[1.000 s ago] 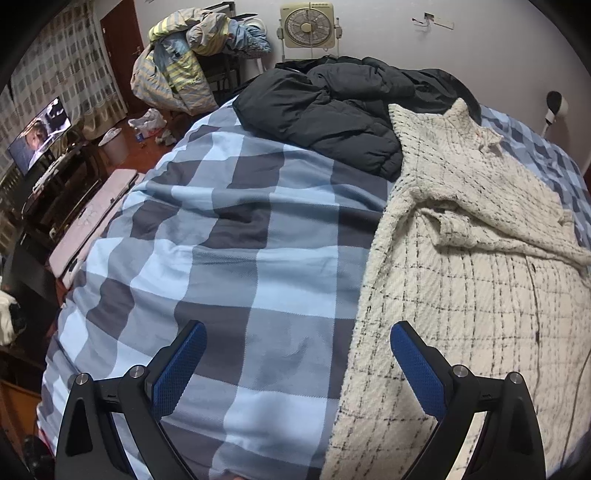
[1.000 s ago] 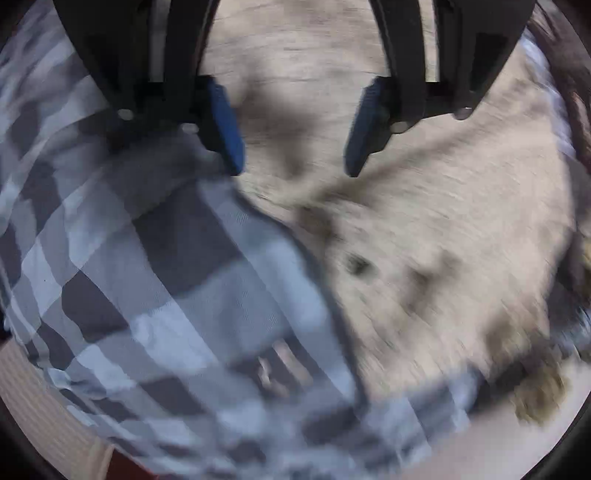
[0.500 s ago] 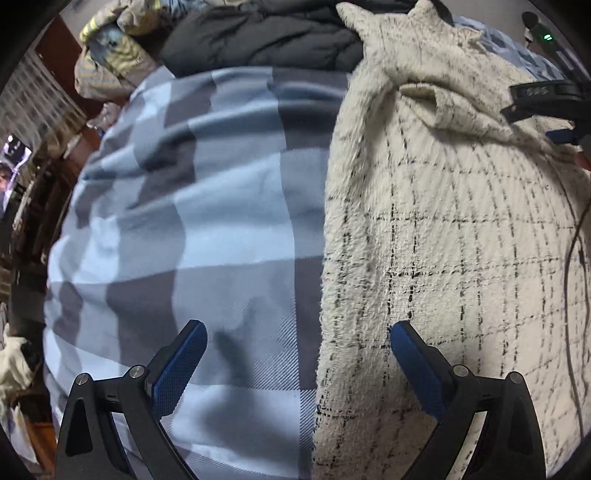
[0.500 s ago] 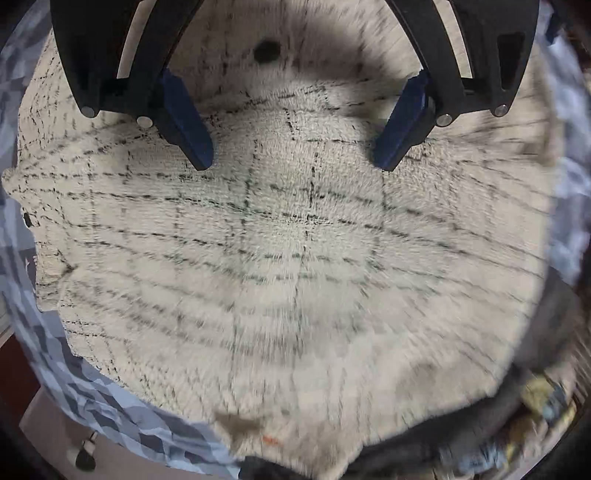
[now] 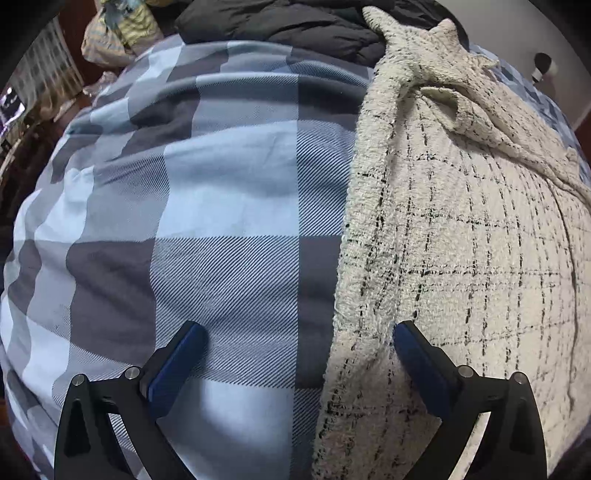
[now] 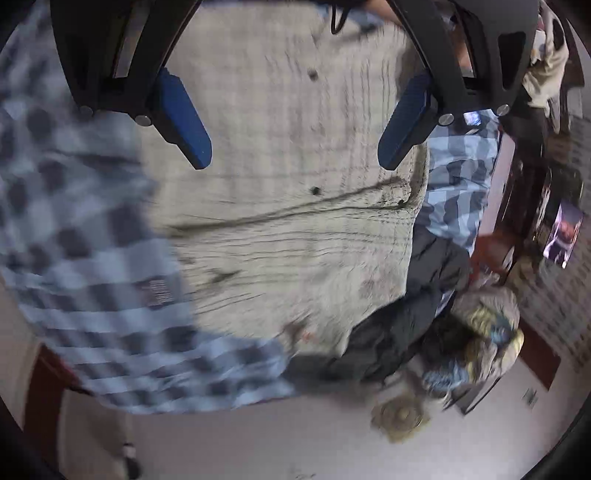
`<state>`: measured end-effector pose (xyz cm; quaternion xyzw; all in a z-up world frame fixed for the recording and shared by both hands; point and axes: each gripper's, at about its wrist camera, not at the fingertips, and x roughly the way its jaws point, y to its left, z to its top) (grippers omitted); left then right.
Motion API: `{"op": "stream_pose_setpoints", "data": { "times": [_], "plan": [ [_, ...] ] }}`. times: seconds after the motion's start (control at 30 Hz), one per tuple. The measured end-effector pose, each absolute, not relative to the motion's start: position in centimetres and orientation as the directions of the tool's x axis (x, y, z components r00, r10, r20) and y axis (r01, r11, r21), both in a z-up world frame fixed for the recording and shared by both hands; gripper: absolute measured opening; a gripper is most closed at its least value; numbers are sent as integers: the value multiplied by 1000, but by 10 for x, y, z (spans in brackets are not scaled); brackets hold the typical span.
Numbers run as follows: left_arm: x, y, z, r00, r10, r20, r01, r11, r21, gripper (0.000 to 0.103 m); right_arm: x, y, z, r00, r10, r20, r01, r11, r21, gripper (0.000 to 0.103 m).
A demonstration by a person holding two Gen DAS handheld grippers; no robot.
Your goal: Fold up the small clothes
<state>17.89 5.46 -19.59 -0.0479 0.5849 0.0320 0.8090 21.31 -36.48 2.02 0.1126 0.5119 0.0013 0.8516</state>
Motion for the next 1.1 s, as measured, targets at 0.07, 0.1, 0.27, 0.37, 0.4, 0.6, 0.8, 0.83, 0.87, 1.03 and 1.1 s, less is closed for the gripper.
{"op": "stream_pose_setpoints", "data": {
  "times": [0.07, 0.1, 0.27, 0.37, 0.4, 0.6, 0.8, 0.83, 0.87, 1.03, 1.1],
  "plan": [
    [176, 53, -185, 293, 24, -956, -111, 994, -9, 103, 186, -377, 35, 484, 68, -872, 144, 977, 156, 90],
    [174, 54, -176, 302, 60, -951, -113, 993, 27, 103, 180, -381, 35, 482, 46, -875, 155, 978, 136, 91],
    [133, 58, -103, 501, 157, -851, -151, 984, 93, 103, 132, -406, 19, 480, 28, -877, 166, 979, 122, 91],
    [115, 61, -69, 521, 175, -835, -200, 977, 80, 103, 110, -418, 11, 476, 6, -880, 200, 973, 115, 91],
    [113, 58, -64, 507, 177, -844, -189, 978, 91, 103, 110, -419, -1, 462, 0, -887, 222, 968, 116, 91],
    [78, 32, -47, 395, 70, -916, 169, 975, 147, 103, 112, -436, -47, 417, 151, -897, 279, 917, 284, 91],
    [55, 30, -53, 357, -138, -924, 239, 970, -52, 103, 126, -459, -104, 371, 309, -876, 361, 821, 442, 91],
    [58, 30, -58, 359, -135, -923, 230, 972, -53, 103, 128, -463, -109, 342, 311, -887, 396, 808, 436, 91],
    [60, 31, -62, 356, -136, -925, 223, 973, -57, 103, 130, -465, -113, 323, 322, -890, 414, 798, 439, 91],
    [76, 40, -82, 303, -234, -924, 172, 967, -188, 103, 136, -466, -124, 257, 318, -913, 471, 783, 405, 91],
    [83, 43, -96, 257, -234, -938, 135, 969, -205, 103, 138, -463, -126, 240, 308, -921, 467, 795, 388, 91]
  ]
}}
